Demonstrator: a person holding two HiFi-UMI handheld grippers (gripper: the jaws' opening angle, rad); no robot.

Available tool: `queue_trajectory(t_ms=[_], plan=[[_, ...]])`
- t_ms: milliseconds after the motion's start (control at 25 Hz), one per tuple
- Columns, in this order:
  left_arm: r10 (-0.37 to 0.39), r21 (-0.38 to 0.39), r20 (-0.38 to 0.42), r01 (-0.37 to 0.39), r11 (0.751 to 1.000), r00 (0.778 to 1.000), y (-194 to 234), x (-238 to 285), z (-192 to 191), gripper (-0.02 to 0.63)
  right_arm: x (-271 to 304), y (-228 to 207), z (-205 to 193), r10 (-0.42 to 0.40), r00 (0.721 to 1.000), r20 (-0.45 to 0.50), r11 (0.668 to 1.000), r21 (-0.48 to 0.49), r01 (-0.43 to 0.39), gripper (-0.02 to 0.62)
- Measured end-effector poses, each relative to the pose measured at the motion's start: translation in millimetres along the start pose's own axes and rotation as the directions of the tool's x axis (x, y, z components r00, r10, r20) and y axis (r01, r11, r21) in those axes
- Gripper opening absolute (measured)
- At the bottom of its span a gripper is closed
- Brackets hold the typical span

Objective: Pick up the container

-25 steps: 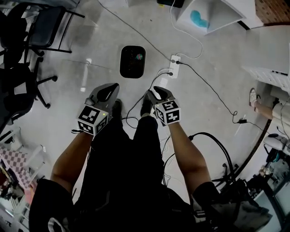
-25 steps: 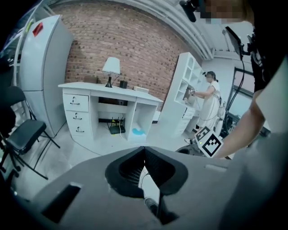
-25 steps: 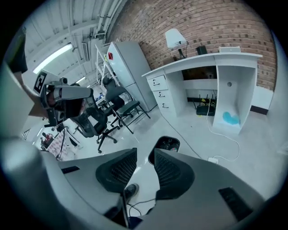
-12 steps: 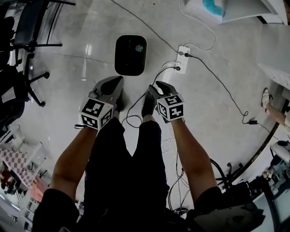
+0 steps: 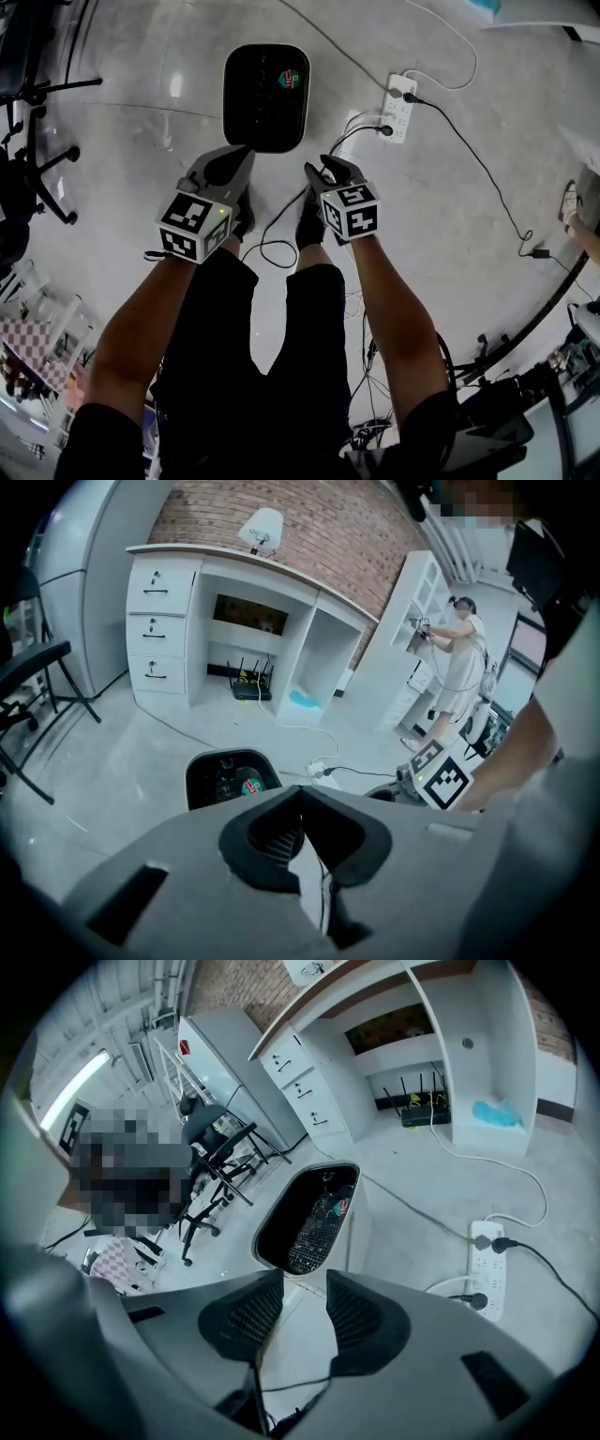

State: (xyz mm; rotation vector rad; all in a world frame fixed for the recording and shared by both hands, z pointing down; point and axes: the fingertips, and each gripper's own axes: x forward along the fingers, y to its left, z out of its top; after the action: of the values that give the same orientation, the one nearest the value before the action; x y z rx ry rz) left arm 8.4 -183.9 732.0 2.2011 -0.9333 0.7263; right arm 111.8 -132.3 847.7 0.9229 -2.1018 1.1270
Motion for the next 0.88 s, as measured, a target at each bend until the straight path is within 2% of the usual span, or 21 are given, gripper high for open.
queue_trajectory(t_ms=[120,440,680,880], plan=[[-0.002,-0.014,0.002,0.002,1.0,1.0,10,13,-13,0.011,32,-15,-11,-0.006,1.0,-0.018,1.0,0.012,0.007,0.114],[0.008,-0.012,-0.012,-0.008,1.0,1.0,47,43,-36,0.011,103,-53,-39,-0.037,0.996,-0.084,0.999,-0.035,0.034,0.118],[-0.015,-0.006,-0.003,0.015,1.0,1.0,56,59,-46,0.011,133,-70,-55,-0.007,0.992,-0.124,0.993,-0.114,-0.008,0.118],[-0.022,-0.003,-0.013,0.022,1.0,1.0,65,70,-61,0.011,153,-69,-65,0.078,0.986,-0.15,0.984,-0.145,-0.1,0.118]])
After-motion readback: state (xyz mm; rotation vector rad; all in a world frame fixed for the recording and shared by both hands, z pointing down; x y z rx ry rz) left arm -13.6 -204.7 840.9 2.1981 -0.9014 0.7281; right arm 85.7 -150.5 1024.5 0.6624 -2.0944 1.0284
